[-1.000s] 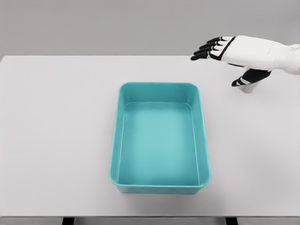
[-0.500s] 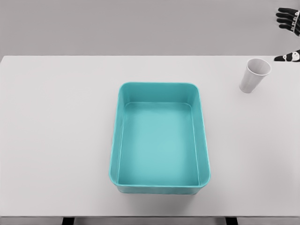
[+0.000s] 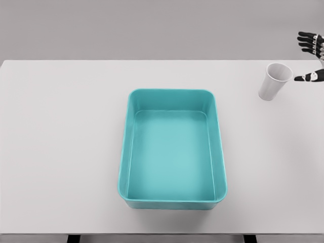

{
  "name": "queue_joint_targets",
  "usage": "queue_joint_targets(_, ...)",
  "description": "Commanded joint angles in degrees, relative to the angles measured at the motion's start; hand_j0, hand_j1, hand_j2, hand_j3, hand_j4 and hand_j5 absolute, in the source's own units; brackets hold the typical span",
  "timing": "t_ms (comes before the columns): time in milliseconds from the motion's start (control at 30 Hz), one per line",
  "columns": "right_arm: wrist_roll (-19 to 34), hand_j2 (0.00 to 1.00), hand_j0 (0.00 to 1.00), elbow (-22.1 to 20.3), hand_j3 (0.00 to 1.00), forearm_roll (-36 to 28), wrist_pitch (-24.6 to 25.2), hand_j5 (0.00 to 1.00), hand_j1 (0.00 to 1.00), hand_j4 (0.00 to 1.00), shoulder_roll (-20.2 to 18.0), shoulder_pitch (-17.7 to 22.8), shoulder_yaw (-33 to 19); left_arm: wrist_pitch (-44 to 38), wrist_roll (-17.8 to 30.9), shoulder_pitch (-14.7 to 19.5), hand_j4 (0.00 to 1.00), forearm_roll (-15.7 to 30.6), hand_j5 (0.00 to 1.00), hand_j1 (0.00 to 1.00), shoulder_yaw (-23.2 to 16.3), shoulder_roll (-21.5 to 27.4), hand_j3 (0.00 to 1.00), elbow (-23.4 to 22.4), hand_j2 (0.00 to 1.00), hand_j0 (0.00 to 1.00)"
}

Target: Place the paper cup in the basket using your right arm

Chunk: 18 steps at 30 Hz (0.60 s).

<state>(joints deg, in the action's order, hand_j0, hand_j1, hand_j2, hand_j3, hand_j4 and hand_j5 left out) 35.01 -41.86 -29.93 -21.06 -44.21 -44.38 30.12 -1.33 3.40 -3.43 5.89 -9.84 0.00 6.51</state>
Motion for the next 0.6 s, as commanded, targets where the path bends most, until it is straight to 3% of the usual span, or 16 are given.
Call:
queue_joint_targets(0,0.0,1.0,1.0,0.7,1.0,1.9,-0.2,1.0,1.0,1.0,0.7,0.0,-0.2,0.0,-0.1,0.0,1.0,0.0,1.0,1.0,0.0,0.0,1.0,0.0,1.0,1.0)
queue_joint_targets(567,0.0,1.0,1.0,5.2,1.0,4.7,-2.1,1.0,1.0,1.0,3.7,0.3,-0.1,0.0,0.0,0.0,1.0,0.0,1.0,1.0,0.0,0.0,1.0,0.0,1.0,1.0)
